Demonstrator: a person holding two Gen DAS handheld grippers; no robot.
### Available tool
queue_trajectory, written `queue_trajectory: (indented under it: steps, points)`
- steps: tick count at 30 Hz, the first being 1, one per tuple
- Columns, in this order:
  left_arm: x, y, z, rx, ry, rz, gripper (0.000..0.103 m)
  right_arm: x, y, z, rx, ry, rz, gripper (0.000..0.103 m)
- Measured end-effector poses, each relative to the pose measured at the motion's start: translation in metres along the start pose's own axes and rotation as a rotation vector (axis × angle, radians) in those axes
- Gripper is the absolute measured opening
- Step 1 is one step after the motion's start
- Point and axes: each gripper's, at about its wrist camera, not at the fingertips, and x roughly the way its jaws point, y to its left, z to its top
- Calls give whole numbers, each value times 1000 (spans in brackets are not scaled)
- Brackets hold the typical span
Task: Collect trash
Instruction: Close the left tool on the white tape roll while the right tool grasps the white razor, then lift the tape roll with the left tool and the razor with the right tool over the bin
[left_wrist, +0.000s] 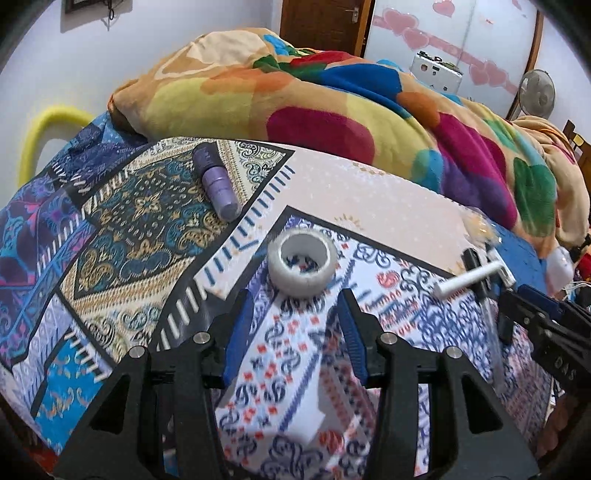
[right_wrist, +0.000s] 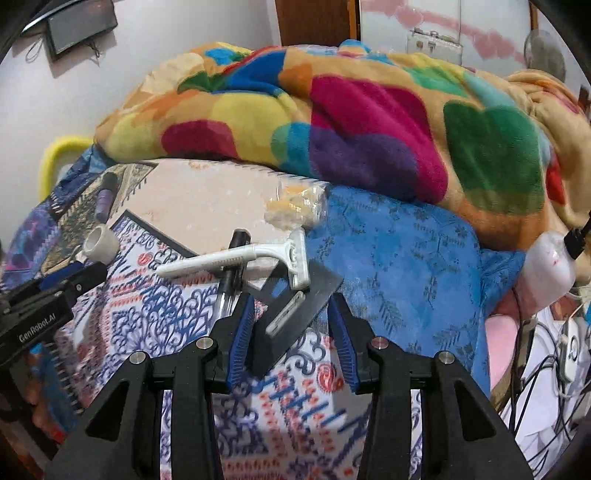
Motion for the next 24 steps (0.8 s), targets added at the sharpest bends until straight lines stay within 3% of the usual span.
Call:
queue_trajectory:
  steps: [5,10,13,16,21,24]
  points:
    - [7,-6,9,30,-16,8,47,-7,0,-13,-95,-26,-50,39]
    - [11,-11,13,50,-9,28,46,-20,-21,-24,-102,-19,-51,39]
    - [9,-13,12,53,-14,26,39,-24,-30,-27,-107,-21,-39,39]
    - [8,-13,11,57,-10,19,38,-22,-21,-25,-163,-25,-46,39]
    - [3,-12,6,54,7,-15,37,-15,-18,-16,-184,-16,14,24]
    - [-5,-15,1,70,6,-26,37,-14,-17,-13,-173,-3,26,23]
